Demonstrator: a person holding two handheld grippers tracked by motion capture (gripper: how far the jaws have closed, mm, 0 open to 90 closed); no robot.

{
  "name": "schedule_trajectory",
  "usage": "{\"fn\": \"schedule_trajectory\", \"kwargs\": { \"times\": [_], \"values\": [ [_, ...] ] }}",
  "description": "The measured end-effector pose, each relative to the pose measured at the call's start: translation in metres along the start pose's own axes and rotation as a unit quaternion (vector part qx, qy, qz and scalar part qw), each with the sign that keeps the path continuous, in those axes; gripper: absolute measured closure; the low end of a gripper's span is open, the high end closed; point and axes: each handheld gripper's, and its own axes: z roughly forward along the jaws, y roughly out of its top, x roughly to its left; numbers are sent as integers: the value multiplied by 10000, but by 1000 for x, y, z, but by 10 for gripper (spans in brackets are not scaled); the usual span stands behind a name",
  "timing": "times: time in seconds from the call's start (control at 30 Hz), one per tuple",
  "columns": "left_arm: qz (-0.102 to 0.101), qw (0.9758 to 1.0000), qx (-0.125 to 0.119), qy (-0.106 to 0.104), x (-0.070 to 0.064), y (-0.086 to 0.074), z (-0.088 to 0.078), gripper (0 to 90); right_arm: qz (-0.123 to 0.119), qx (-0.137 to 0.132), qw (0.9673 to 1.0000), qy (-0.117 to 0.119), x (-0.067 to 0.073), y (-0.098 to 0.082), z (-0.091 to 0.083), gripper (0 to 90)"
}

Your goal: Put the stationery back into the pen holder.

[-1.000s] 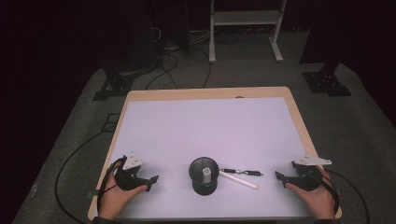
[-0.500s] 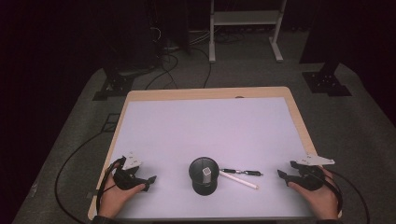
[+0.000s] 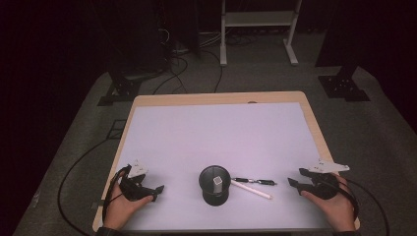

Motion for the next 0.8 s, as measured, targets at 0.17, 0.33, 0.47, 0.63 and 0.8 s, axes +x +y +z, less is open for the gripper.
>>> {"fn": "schedule_trajectory", "kwargs": {
  "times": [0.17,0.33,0.47,0.63,0.8],
  "values": [
    [19,10000,-10,-1,0,0,0,0,-128,17,9997,205,5,6,3,427],
    [8,10000,-16,2,0,-1,0,0,-265,39,9990,359,11,12,5,434],
    [7,10000,-24,3,0,-1,0,0,-336,27,9983,480,14,17,7,443],
    [4,10000,-18,2,0,-1,0,0,-441,70,9973,575,17,22,10,456],
    [20,10000,-14,5,0,-1,0,0,-585,151,9956,722,23,28,14,471]
  ]
}}
